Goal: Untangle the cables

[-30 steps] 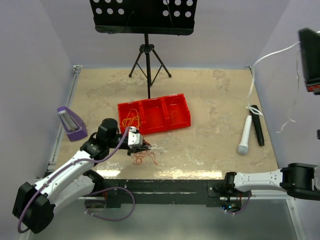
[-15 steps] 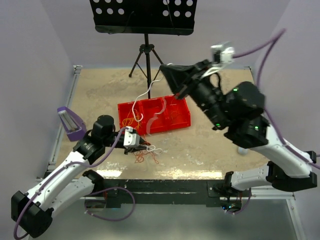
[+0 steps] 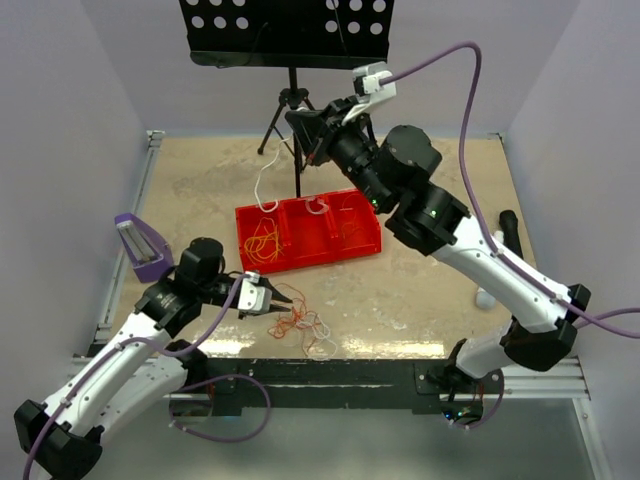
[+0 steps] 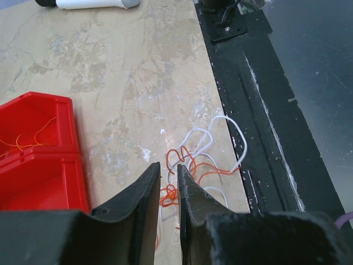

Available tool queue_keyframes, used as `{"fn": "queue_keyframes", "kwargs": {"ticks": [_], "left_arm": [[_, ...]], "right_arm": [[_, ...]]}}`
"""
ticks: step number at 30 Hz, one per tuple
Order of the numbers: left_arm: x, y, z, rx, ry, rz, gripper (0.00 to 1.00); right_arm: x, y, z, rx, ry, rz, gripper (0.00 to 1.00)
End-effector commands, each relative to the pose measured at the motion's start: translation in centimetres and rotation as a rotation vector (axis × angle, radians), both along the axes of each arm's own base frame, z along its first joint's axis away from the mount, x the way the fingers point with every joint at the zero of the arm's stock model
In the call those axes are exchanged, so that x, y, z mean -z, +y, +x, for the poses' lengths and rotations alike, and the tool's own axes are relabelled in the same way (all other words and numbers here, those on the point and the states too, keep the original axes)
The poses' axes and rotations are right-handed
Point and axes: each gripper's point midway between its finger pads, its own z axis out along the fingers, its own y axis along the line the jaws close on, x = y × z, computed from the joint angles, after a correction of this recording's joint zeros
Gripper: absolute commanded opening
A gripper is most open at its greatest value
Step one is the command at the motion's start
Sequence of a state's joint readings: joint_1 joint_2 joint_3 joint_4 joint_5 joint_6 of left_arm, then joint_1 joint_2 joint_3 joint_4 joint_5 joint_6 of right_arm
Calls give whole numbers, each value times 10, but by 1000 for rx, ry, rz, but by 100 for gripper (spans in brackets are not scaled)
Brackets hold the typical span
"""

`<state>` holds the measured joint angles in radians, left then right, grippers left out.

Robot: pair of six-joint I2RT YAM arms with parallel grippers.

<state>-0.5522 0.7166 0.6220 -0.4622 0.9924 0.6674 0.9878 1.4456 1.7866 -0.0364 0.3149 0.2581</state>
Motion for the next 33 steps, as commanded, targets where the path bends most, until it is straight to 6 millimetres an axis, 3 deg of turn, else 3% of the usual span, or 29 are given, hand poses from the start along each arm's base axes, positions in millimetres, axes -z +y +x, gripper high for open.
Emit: {"fn": "queue_keyframes", "kwargs": {"ticks": [1, 6, 19, 27, 33], "left_arm": [[-22, 1, -6, 40, -74, -40, 23], [-25, 2, -5, 27, -77, -50, 23], [-39, 8, 6, -42, -120, -69, 23], [-43, 12, 12, -78, -145, -73, 22], [-44, 16, 18, -111, -173, -69, 20]], "right_arm": [[-7, 6, 14, -56, -36, 47, 0], [8, 10, 36, -71, -29, 25, 0], [28, 14, 59, -76, -4, 13, 0], [67, 21, 82, -79, 55, 10, 0], [102, 13, 104, -65, 112, -2, 0]]}}
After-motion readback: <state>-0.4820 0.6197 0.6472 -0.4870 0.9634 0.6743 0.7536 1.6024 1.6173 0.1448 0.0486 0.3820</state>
